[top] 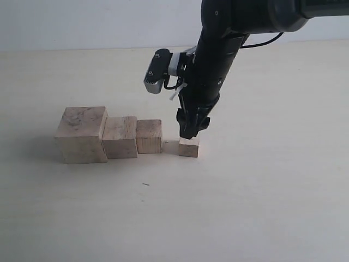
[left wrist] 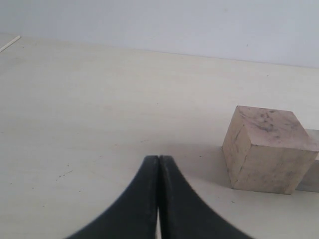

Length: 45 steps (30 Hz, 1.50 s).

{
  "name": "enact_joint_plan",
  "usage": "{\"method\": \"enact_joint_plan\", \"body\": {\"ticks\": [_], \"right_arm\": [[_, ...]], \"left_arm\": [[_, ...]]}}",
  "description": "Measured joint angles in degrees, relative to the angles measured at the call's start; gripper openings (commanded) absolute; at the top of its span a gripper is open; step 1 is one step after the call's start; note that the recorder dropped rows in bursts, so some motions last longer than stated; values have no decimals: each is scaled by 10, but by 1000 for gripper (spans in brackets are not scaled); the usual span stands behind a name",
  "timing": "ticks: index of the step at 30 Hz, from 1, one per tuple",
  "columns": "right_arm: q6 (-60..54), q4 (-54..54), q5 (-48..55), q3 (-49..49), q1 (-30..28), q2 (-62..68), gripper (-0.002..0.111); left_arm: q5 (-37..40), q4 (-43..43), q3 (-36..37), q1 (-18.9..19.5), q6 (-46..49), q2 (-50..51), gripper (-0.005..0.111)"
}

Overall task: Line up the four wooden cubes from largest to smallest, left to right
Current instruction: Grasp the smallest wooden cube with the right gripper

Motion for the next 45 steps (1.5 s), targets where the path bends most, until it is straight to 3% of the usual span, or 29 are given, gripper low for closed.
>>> {"method": "enact_joint_plan", "body": {"ticks": [37,45], "right_arm": [[1,5,-9,0,0,35,62],[1,2,-38,39,0,35,62]], "left_arm": [[0,0,0,0,0,0,0],[0,0,0,0,0,0,0]]}}
